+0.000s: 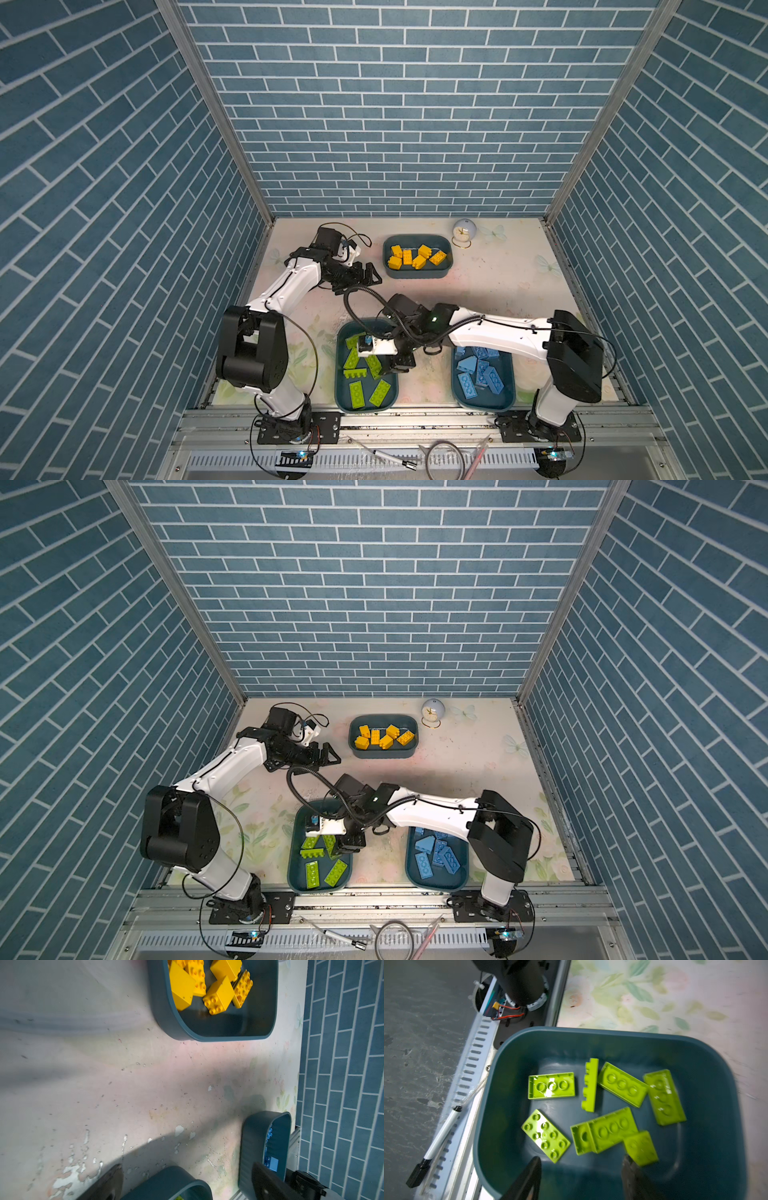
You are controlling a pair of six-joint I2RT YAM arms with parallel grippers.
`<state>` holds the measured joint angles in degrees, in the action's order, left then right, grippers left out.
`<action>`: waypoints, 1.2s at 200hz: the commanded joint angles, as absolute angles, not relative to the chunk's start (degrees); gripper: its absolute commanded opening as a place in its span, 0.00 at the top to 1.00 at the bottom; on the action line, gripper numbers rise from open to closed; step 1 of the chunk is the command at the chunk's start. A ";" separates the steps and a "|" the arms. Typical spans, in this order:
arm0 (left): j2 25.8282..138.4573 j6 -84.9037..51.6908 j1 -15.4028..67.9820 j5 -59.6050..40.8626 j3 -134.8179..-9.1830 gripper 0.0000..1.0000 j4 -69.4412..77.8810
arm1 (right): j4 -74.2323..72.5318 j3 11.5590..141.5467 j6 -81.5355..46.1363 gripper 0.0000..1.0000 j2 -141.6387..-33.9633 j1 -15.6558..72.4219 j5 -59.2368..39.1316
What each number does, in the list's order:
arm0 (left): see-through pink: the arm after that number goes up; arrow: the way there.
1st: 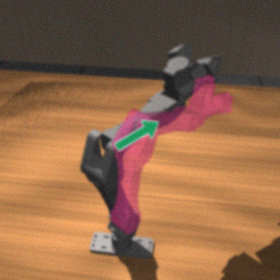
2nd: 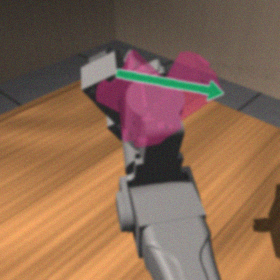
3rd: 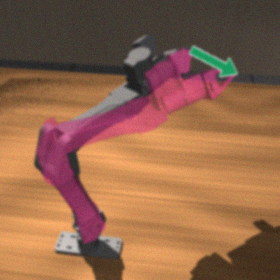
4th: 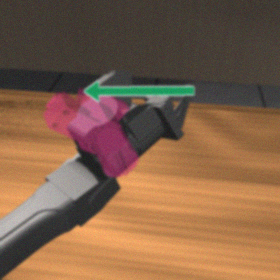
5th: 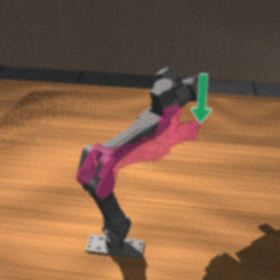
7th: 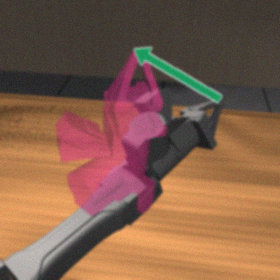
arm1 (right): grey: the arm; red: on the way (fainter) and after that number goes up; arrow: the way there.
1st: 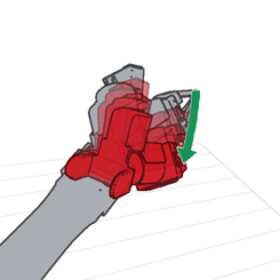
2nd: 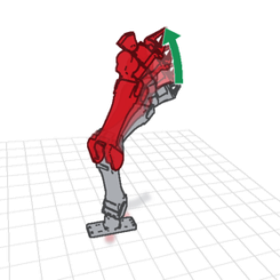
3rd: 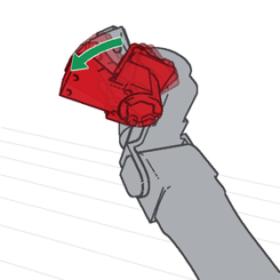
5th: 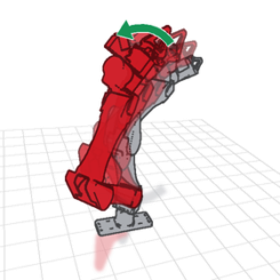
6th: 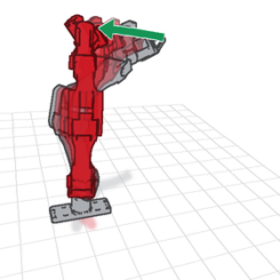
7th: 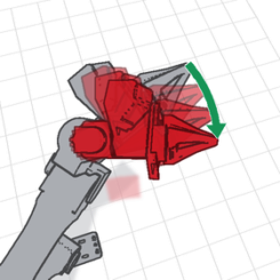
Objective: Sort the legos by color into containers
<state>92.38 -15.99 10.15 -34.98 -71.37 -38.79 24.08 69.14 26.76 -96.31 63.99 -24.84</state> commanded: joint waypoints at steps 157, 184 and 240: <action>81.93 0.42 5.81 4.97 -42.57 0.00 14.33 | -24.26 31.02 1.05 0.14 -77.28 2.77 8.98; 84.58 3.71 5.87 4.93 -41.17 0.00 23.32 | -35.21 28.59 -0.75 0.04 -83.97 1.06 8.55; 89.30 2.34 5.98 6.78 -34.79 0.00 41.13 | -45.92 23.12 -0.75 0.01 -85.04 -0.14 3.18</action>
